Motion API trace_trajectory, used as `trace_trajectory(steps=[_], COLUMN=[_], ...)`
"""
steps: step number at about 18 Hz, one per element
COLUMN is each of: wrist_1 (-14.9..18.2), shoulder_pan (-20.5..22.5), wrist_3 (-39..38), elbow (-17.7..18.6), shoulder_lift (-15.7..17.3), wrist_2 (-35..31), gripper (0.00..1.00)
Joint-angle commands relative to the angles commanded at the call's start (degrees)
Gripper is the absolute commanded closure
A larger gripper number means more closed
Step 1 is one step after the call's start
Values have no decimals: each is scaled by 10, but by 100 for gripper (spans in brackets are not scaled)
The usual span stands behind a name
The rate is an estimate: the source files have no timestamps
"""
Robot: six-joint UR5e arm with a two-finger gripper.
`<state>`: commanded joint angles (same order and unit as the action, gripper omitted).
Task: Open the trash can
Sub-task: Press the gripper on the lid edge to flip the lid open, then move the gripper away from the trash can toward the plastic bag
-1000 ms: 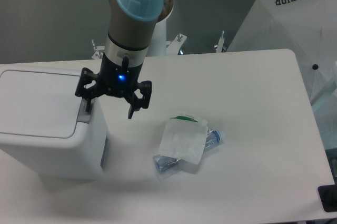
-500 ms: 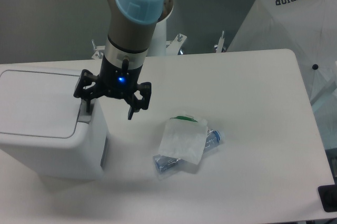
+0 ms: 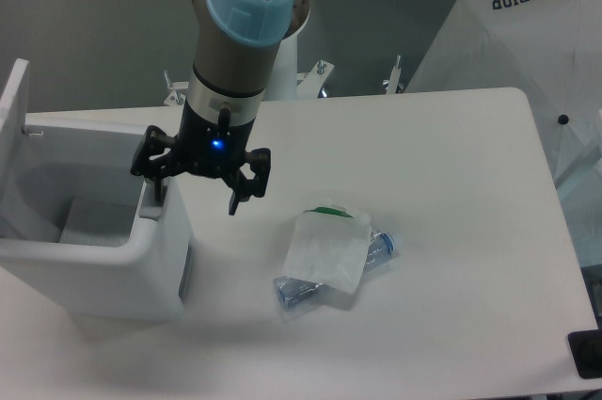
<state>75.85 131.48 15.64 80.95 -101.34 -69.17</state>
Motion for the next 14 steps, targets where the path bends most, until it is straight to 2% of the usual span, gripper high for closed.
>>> trace_trajectory(steps=[3,6,8,10,14], wrist_1=[-10,-77,-118,-125,-123], shoulder_pan=[3,10,15,27,53], wrist_3=[7,10,13,39,102], elbow=[-23,-19,-19,-16,0], shoulder_lift=[0,-2,-8,-18,-32], wrist_2=[-4,-30,-85,-140,-155], gripper=[0,0,0,0,0])
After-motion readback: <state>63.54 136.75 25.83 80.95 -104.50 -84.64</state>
